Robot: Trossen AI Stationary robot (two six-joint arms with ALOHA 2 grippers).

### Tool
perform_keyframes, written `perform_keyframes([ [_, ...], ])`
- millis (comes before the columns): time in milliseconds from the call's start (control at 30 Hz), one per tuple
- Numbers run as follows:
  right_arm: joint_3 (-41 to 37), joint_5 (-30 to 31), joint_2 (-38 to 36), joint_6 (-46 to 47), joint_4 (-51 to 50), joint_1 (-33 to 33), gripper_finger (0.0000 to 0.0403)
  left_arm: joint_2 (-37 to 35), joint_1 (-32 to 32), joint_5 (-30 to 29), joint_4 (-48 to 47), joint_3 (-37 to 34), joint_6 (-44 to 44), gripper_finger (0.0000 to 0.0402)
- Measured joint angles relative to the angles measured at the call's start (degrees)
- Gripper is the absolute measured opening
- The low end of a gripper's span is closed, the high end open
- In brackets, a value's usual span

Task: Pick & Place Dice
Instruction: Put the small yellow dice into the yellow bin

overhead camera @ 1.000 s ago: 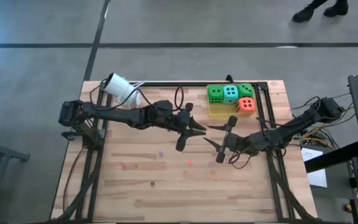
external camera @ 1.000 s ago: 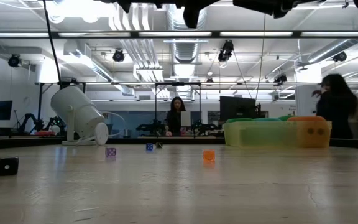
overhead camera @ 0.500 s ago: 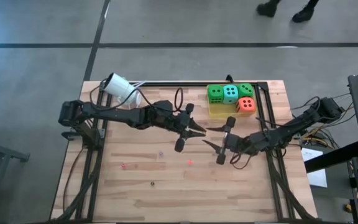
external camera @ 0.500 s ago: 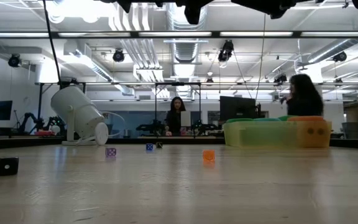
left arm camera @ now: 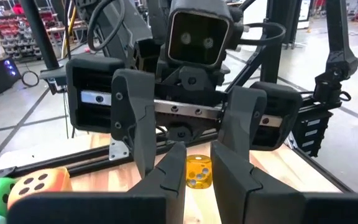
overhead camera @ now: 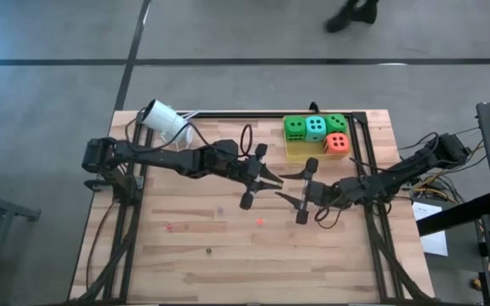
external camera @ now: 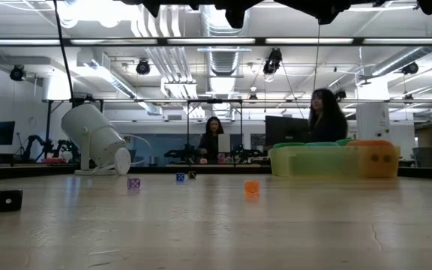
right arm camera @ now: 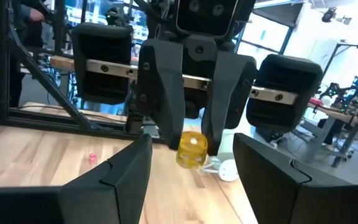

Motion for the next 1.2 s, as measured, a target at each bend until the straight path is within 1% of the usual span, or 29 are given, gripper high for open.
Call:
perform_keyframes([
  [167,0.0,0.0,0.0,-0.8,-0.3,0.0,0.0219,0.0,0.0,0.0,0.6,0.0,0.1,0.0058],
  [500,0.0,0.0,0.0,-1.1,-0.4,0.0,0.0219,0.0,0.0,-0.1,0.1,0.0,4.4,0.0058],
  [933,0.0,0.0,0.0,-1.4,-0.3,0.0,0.0217,0.0,0.0,-0.1,0.1,0.0,4.6,0.0058],
  [1033,0.0,0.0,0.0,-1.4,-0.4,0.0,0.0208,0.0,0.0,-0.1,0.1,0.0,6.1,0.0058],
  [1200,0.0,-0.1,0.0,-1.6,-0.3,0.0,0.0179,0.0,0.0,-0.1,0.1,0.0,6.5,0.0058],
])
